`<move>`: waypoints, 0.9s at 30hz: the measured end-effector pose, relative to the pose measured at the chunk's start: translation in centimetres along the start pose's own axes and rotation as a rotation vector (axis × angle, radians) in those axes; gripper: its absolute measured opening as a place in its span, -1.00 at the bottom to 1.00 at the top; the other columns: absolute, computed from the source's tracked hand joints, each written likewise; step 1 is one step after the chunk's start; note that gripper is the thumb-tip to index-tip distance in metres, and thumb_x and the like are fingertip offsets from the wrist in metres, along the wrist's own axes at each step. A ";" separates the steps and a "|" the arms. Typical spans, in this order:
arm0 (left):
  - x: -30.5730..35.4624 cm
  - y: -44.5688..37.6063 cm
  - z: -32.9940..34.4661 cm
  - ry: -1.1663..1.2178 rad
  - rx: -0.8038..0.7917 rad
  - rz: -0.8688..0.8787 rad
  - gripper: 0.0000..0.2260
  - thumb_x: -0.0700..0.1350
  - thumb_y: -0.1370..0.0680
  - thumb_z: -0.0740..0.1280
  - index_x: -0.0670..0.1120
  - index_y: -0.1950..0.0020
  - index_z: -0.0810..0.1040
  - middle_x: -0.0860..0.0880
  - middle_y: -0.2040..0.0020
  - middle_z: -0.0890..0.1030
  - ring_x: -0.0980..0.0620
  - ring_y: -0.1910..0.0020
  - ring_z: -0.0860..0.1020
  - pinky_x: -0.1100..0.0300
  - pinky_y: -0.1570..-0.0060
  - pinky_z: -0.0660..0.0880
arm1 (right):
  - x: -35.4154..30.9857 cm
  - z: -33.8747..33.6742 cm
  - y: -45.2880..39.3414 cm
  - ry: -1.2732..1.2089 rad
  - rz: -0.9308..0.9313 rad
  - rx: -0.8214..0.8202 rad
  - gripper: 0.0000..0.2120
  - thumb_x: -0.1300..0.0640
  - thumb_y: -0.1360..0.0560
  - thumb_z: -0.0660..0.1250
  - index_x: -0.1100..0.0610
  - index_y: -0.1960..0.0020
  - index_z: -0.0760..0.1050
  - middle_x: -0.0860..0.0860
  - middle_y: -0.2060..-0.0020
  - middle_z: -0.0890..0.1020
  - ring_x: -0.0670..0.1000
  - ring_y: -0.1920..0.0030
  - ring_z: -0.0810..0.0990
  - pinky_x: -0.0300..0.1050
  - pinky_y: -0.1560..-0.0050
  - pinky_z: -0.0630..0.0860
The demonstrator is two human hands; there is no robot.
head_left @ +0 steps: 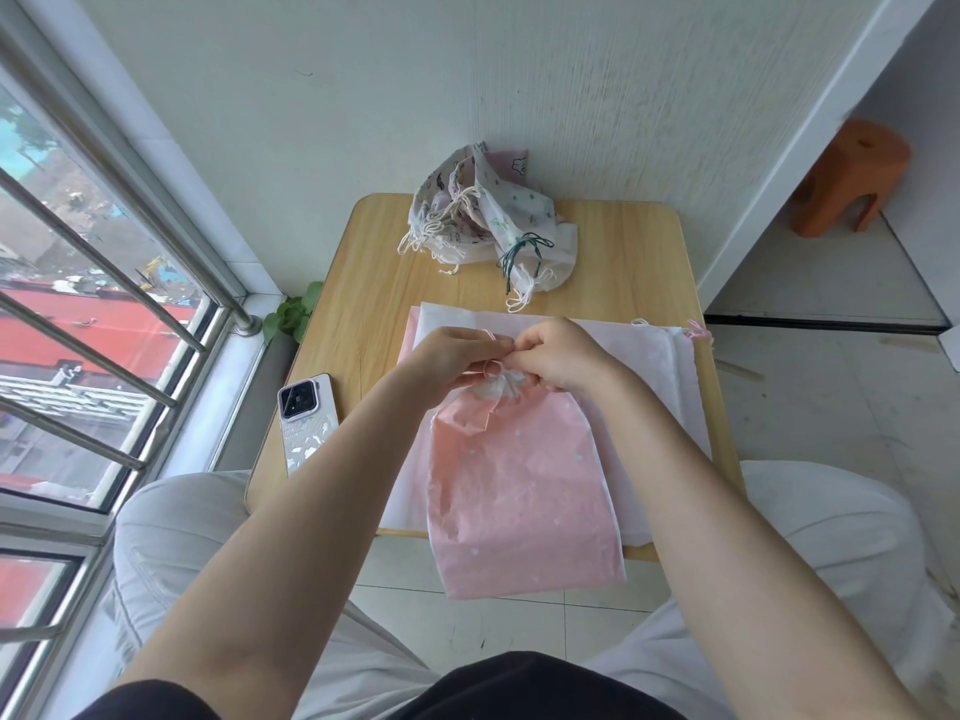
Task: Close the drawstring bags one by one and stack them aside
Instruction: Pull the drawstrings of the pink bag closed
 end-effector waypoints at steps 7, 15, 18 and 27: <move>0.0 -0.1 0.1 -0.124 0.142 0.092 -0.85 -0.35 -0.45 0.44 -0.11 0.19 0.66 -0.13 -0.01 0.66 -0.01 0.14 0.55 0.12 -0.09 0.55 | -1.4 -0.5 2.6 0.203 -0.003 -0.409 -0.93 0.14 -0.46 0.44 0.14 0.15 0.68 -0.05 0.36 0.64 -0.10 0.35 0.59 -0.26 0.24 0.55; 0.6 0.4 0.6 -0.313 0.139 0.213 -0.79 -0.42 -0.43 0.42 -0.20 0.01 0.66 -0.05 0.19 0.66 0.20 0.29 0.61 0.40 0.20 0.54 | 0.6 -1.2 -1.4 -0.026 -0.019 0.107 -0.79 0.33 -0.48 0.26 0.13 0.08 0.65 -0.04 0.27 0.64 -0.09 0.25 0.56 -0.21 0.15 0.50; 0.7 0.7 0.8 -0.339 0.179 0.303 -0.81 -0.44 -0.41 0.44 -0.18 0.09 0.64 -0.05 0.19 0.66 0.29 0.33 0.60 0.42 0.20 0.53 | 1.6 0.3 -2.5 -0.120 0.009 -0.006 -0.77 0.37 -0.45 0.30 0.10 0.14 0.67 -0.02 0.29 0.63 -0.05 0.22 0.54 -0.21 0.11 0.44; -0.2 0.7 0.4 -0.345 0.328 0.392 -0.76 -0.37 -0.40 0.46 -0.02 0.21 0.61 0.09 0.23 0.63 0.14 0.21 0.58 0.30 0.07 0.55 | 2.9 0.8 -3.1 -0.411 0.048 -0.261 -0.74 0.31 -0.48 0.39 0.30 -0.16 0.61 0.20 -0.10 0.65 0.03 -0.05 0.61 -0.14 -0.21 0.47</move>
Point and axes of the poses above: each hand's wrist, its own y-axis away from the middle knuckle, its own z-axis out of the palm, x = y × z, the point moved 2 cm from there along -y, towards the middle knuckle
